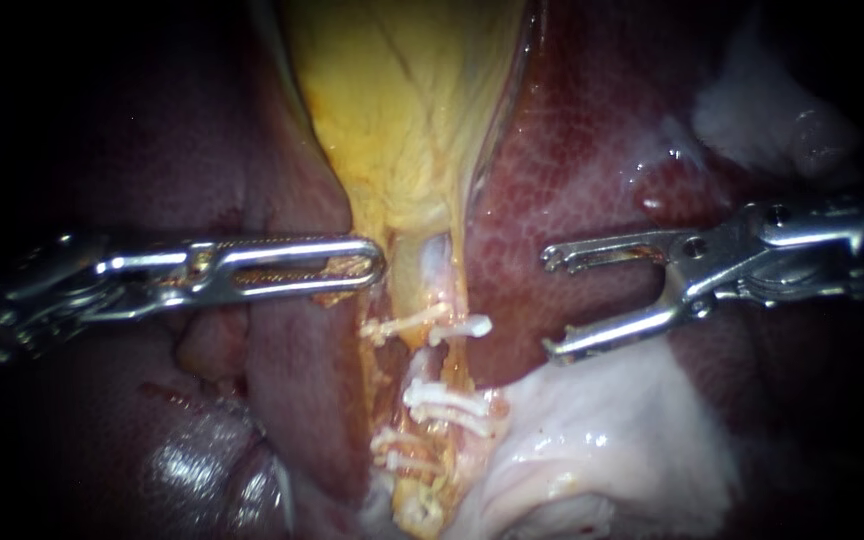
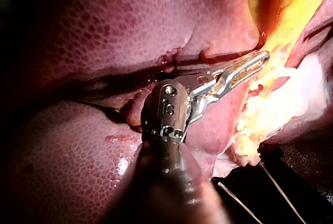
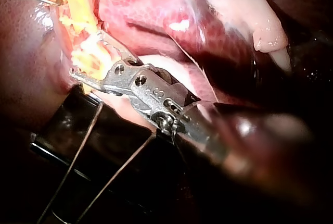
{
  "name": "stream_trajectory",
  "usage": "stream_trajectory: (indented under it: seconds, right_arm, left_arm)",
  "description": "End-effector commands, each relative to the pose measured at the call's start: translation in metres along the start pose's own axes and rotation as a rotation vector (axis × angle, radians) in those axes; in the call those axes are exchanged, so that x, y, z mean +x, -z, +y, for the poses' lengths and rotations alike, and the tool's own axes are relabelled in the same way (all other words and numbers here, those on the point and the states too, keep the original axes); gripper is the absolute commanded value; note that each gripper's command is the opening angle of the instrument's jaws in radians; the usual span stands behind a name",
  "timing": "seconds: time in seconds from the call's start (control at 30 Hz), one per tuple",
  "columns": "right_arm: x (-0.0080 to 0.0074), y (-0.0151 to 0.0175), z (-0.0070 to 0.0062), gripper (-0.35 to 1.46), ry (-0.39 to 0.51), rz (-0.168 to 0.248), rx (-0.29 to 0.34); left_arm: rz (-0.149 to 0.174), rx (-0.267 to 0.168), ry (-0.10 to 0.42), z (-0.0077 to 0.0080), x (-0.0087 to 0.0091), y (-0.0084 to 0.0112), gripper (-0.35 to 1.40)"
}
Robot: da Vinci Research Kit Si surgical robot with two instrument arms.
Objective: Going back third clip right tube
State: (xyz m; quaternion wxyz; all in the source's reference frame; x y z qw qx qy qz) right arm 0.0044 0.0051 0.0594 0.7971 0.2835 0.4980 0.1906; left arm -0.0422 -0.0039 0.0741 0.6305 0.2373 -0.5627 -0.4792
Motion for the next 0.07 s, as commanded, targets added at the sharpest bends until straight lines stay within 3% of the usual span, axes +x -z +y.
stream_trajectory:
  seconds: [0.03,0.07]
  right_arm:
    - [0.0000,0.0001,0.0000,0.60,0.000,0.000,0.000]
    - [0.0000,0.0001,0.0000,0.60,0.000,0.000,0.000]
  left_arm:
    - [0.000,0.000,0.000,0.0000,0.0000,0.0000,-0.35]
    - [0.000,0.000,0.000,0.0000,0.0000,0.0000,-0.35]
